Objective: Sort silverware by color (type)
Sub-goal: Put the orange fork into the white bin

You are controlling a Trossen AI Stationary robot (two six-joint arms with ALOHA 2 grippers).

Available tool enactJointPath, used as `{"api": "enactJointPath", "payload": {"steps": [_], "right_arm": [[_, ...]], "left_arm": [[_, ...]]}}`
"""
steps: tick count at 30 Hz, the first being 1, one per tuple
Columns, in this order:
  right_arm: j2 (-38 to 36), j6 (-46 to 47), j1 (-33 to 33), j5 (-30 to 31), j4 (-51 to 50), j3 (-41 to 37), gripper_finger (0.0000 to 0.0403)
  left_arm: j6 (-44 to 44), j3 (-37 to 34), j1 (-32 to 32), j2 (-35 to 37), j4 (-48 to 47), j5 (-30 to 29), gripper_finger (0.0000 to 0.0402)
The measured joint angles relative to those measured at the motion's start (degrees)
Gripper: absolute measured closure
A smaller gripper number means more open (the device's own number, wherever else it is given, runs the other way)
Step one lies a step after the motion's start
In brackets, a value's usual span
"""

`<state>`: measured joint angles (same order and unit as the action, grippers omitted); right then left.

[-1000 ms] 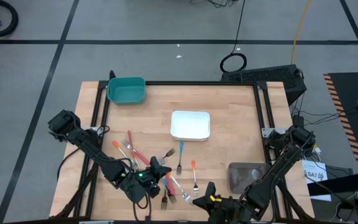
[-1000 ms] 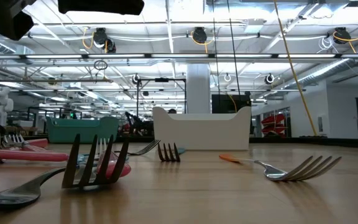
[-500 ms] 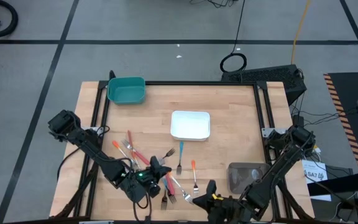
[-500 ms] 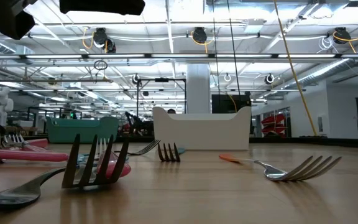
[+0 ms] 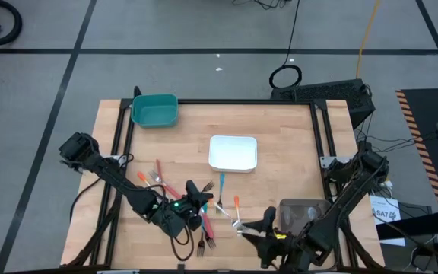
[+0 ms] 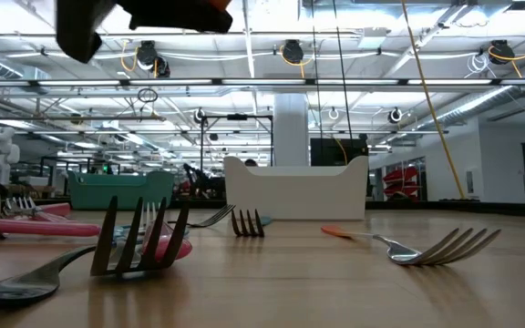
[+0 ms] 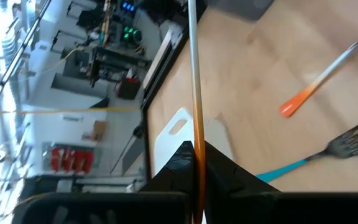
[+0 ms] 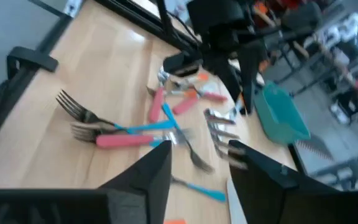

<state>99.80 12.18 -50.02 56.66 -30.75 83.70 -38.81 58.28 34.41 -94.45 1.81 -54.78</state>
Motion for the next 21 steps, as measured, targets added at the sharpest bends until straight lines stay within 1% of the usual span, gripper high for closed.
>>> {"api": "enactJointPath", "payload": {"steps": [3,7,10,13,16,21], "right_arm": [[-2.06,5.90,0.02,0.00,-7.05,0.00,0.0241],[-4.57,10.74,-0.09,-0.30,-17.18,0.00,0.0244],[-6.12,14.36,-0.20,-0.52,-24.87,0.00,0.0250],[-7.41,18.48,0.03,0.12,-31.68,0.00,0.0255],[-7.88,20.12,0.46,0.20,-36.51,0.00,0.0258],[-8.08,19.84,0.55,0.35,-39.76,0.00,0.0259]], "left_arm": [[-1.60,0.02,-1.16,0.05,-1.06,-3.09,0.0389],[-0.89,0.02,-4.72,0.07,-3.86,-5.05,0.0389],[0.96,0.07,-8.71,0.13,-5.54,-5.04,0.0389],[2.86,0.06,-13.16,0.13,-7.69,-3.19,0.0389],[4.61,0.05,-17.75,0.13,-9.69,0.16,0.0389],[6.55,0.06,-23.68,0.11,-10.13,5.68,0.0389]]}}
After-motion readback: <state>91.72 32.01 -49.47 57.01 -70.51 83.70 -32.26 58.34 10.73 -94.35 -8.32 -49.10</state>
